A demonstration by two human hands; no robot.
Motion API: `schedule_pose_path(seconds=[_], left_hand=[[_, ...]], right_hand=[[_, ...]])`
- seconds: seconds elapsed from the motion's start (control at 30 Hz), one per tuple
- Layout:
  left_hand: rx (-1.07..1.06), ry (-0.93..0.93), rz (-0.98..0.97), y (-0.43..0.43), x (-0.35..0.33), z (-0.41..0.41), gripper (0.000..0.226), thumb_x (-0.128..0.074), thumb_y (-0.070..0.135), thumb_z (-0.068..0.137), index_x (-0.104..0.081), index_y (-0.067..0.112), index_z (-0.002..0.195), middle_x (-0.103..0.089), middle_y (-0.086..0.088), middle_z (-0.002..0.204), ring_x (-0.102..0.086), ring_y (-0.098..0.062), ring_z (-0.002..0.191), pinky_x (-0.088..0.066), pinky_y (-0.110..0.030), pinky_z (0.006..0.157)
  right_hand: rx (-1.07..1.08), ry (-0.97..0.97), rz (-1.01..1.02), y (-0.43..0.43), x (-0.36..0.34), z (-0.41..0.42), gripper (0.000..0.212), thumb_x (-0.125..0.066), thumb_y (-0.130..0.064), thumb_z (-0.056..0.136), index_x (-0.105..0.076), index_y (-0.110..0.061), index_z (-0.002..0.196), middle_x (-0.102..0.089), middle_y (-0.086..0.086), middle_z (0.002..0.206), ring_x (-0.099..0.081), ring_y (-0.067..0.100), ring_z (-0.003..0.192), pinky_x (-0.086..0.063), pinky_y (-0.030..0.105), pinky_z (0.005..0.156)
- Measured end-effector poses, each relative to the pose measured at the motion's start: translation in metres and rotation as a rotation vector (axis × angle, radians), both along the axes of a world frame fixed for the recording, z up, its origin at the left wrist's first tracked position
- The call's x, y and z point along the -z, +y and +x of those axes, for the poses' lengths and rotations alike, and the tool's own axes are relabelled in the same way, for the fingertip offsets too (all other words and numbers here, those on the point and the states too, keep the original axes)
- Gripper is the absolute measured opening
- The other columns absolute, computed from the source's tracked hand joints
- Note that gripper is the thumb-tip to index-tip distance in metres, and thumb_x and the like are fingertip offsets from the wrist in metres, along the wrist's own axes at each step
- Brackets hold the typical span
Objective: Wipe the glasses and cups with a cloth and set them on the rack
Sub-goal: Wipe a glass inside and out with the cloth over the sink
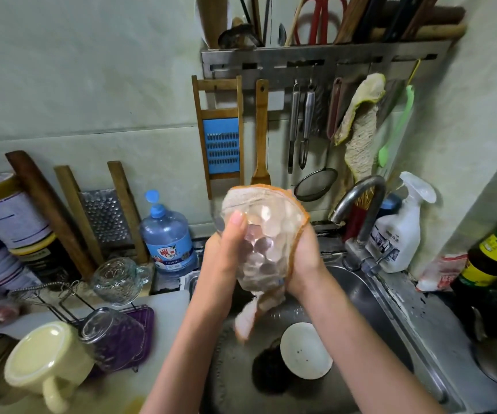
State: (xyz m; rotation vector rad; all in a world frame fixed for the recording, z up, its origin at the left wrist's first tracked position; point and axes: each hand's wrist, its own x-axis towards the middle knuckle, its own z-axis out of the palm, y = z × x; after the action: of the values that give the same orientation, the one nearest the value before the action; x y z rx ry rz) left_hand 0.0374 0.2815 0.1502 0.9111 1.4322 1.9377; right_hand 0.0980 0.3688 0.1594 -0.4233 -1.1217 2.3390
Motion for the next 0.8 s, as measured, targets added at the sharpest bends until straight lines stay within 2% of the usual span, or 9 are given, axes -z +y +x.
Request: schedule_pose_path(seconds=[0.13,0.23,0.3,0.4,0.47,0.53,0.6,0.67,0.8], left_hand=[[-0.149,-0.054,-0.168,0.010,-0.009,-0.004,0.065,-0.054,0.078,0.069,-0.069,0.017,0.086,-0.071,0.006,0.078,-0.067,-0.009,0.067,-0.053,-0.028,0.063],[-0.320,0.237,-0.310,0.004,-0.006,-0.011,0.070,-0.033,0.084,0.075,-0.055,0.019,0.093,-0.064,0.009,0.074,-0.063,0.000,0.067,-0.051,-0.028,0.067],[-0.422,0.367,-0.280,-0.001,-0.002,-0.009,0.055,-0.031,0.078,0.082,-0.051,0.027,0.086,-0.064,0.008,0.067,-0.063,-0.005,0.066,-0.053,-0.038,0.071],[-0.432,0.351,-0.225,-0.001,0.001,0.000,0.047,-0.029,0.064,0.094,-0.054,0.027,0.079,-0.064,0.004,0.071,-0.064,-0.017,0.074,-0.052,-0.052,0.077],[-0.371,0.325,-0.244,0.000,-0.006,0.009,0.053,-0.028,0.073,0.090,-0.057,0.030,0.084,-0.063,0.010,0.077,-0.060,-0.004,0.079,-0.048,-0.038,0.083],[-0.299,0.303,-0.240,0.000,-0.010,0.017,0.076,-0.035,0.085,0.075,-0.056,0.021,0.111,-0.063,0.013,0.092,-0.060,-0.001,0.091,-0.047,-0.032,0.088],[-0.239,0.224,-0.192,0.004,-0.009,0.018,0.099,-0.049,0.086,0.061,-0.052,0.010,0.124,-0.066,0.005,0.103,-0.064,-0.006,0.097,-0.051,-0.031,0.090],[-0.198,0.124,-0.150,0.006,-0.007,0.016,0.103,-0.062,0.082,0.058,-0.054,-0.001,0.118,-0.068,-0.010,0.102,-0.067,-0.014,0.088,-0.054,-0.033,0.082],[-0.069,-0.029,-0.119,0.001,-0.009,0.017,0.079,-0.069,0.063,0.068,-0.060,-0.007,0.103,-0.068,-0.028,0.100,-0.069,-0.033,0.093,-0.053,-0.048,0.089]], right_hand=[[0.014,0.005,-0.096,0.000,0.000,0.002,0.067,-0.026,-0.062,0.095,-0.073,-0.014,0.095,-0.074,0.009,0.090,-0.070,0.022,0.083,-0.053,0.034,0.076],[0.165,-0.060,-0.069,-0.004,0.001,0.002,0.070,-0.036,-0.073,0.084,-0.065,-0.017,0.117,-0.072,0.010,0.107,-0.066,0.025,0.099,-0.051,0.042,0.092],[0.322,-0.090,0.135,-0.009,0.005,-0.002,0.066,-0.045,-0.074,0.081,-0.059,-0.024,0.122,-0.067,0.005,0.118,-0.062,0.017,0.110,-0.046,0.040,0.102],[0.555,-0.137,0.481,-0.019,-0.001,0.001,0.032,-0.028,-0.044,0.103,-0.055,-0.027,0.105,-0.060,-0.009,0.096,-0.057,-0.008,0.086,-0.042,0.009,0.082],[0.637,-0.140,0.652,-0.023,-0.002,0.003,0.045,-0.025,-0.047,0.101,-0.053,-0.016,0.117,-0.061,-0.004,0.103,-0.056,-0.001,0.096,-0.042,0.013,0.087],[0.659,-0.136,0.726,-0.024,0.002,0.003,0.058,-0.025,-0.056,0.094,-0.053,-0.012,0.120,-0.061,0.006,0.111,-0.056,0.017,0.107,-0.043,0.029,0.095],[0.671,-0.144,0.703,-0.021,0.006,0.001,0.050,-0.025,-0.056,0.093,-0.056,-0.019,0.106,-0.060,0.003,0.102,-0.056,0.021,0.101,-0.043,0.032,0.092],[0.658,-0.187,0.621,-0.014,0.006,-0.002,0.040,-0.026,-0.054,0.094,-0.055,-0.026,0.093,-0.060,-0.001,0.097,-0.057,0.019,0.098,-0.042,0.031,0.090],[0.354,-0.239,0.144,0.014,-0.002,-0.002,0.035,-0.042,-0.048,0.098,-0.058,-0.020,0.083,-0.062,-0.003,0.069,-0.060,0.012,0.060,-0.046,0.028,0.059]])
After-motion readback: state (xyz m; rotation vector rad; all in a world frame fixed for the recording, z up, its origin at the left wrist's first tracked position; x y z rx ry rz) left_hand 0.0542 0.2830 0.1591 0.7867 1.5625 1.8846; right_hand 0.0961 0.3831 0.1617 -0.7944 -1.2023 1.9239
